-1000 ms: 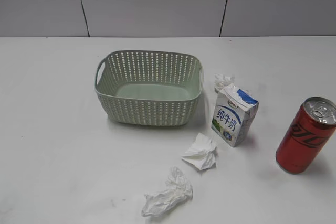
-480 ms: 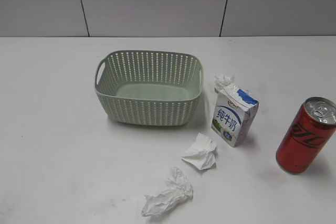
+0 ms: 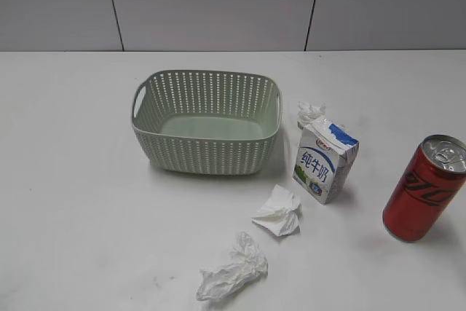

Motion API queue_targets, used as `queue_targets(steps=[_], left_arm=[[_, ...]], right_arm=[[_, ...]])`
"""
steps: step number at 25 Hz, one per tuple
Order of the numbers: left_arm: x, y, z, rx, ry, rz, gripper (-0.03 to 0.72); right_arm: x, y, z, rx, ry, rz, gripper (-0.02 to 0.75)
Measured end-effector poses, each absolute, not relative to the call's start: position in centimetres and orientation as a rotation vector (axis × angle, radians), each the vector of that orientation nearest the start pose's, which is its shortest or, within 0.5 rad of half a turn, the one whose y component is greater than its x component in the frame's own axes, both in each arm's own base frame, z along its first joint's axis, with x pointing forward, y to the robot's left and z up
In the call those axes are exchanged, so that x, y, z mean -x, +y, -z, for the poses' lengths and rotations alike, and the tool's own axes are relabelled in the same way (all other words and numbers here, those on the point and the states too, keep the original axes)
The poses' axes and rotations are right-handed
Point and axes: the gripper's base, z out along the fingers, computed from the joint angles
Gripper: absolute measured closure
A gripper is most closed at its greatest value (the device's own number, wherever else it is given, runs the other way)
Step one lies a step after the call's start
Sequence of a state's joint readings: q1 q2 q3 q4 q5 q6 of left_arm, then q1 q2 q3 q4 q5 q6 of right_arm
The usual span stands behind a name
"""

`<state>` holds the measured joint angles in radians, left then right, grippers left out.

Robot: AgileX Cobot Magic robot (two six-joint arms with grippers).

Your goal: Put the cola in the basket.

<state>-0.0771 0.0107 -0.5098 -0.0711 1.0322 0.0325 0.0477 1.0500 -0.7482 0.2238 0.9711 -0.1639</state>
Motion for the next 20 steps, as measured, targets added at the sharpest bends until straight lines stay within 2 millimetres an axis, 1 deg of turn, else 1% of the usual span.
queue_targets(steps=[4,7,10,12,16,20], left_arm=[[0.4,-0.5,-28.3,-0.113,2.013,0.113,0.459],[0.4,-0.5,-28.3,-0.113,2.013,0.113,0.459],[0.4,-0.5,-28.3,-0.113,2.013,0.113,0.459],[0.4,-0.5,-28.3,-0.113,2.013,0.113,0.459],[0.4,-0.5,-28.3,-0.113,2.013,0.113,0.459],[0.4,-0.5,-28.3,-0.113,2.013,0.113,0.459]], right_arm=[[-20.3,2.7,-26.8,0.19,2.774,-0.264,0.113],[-22.1,2.9,-25.8,0.197,2.824,-0.291,0.113],[-23.5,3.0,-24.7,0.194,2.873,-0.306,0.113],[-24.2,3.2,-24.3,0.181,2.887,-0.332,0.113],[-25.1,3.2,-22.6,0.184,2.949,-0.331,0.113],[-25.6,4.2,-22.2,0.237,2.934,-0.317,0.113]])
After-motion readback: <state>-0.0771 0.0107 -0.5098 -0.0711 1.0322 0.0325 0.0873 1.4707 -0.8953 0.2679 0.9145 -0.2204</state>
